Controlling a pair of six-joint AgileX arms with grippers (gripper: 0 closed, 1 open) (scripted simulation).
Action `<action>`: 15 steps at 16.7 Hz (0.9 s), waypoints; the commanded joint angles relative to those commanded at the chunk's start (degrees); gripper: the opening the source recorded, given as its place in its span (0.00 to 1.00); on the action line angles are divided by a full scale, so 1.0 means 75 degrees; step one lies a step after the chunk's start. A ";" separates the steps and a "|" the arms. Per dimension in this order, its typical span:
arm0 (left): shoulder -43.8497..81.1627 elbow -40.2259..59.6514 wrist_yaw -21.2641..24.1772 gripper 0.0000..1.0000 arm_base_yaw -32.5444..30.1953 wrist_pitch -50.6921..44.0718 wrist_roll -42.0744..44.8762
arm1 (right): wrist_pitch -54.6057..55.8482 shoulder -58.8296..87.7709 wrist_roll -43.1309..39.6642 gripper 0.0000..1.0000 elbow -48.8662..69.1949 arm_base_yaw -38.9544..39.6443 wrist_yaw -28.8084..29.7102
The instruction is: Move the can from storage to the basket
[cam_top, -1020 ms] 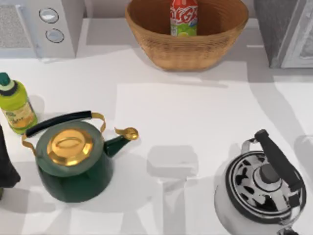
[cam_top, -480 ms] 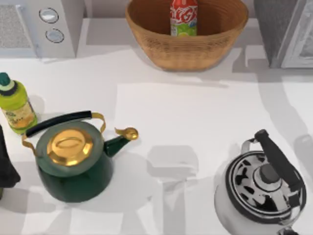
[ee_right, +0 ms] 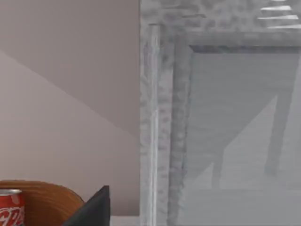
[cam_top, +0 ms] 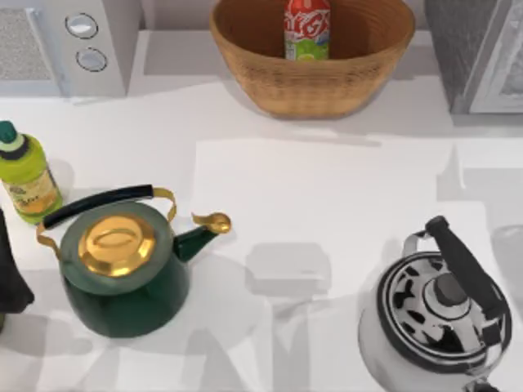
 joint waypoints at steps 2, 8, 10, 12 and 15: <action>0.0000 0.0000 0.0000 1.00 0.0000 0.0000 0.0000 | 0.0313 -0.1124 -0.0010 1.00 -0.1513 -0.0291 -0.0322; 0.0000 0.0000 0.0000 1.00 0.0000 0.0000 0.0000 | 0.1163 -0.4169 -0.0029 1.00 -0.5351 -0.1052 -0.1175; 0.0000 0.0000 0.0000 1.00 0.0000 0.0000 0.0000 | 0.1370 -0.4870 -0.0031 1.00 -0.6184 -0.1228 -0.1377; 0.0000 0.0000 0.0000 1.00 0.0000 0.0000 0.0000 | 0.1515 -0.5321 -0.0034 1.00 -0.6694 -0.1341 -0.1511; 0.0000 0.0000 0.0000 1.00 0.0000 0.0000 0.0000 | 0.1571 -0.5495 -0.0033 1.00 -0.6878 -0.1381 -0.1560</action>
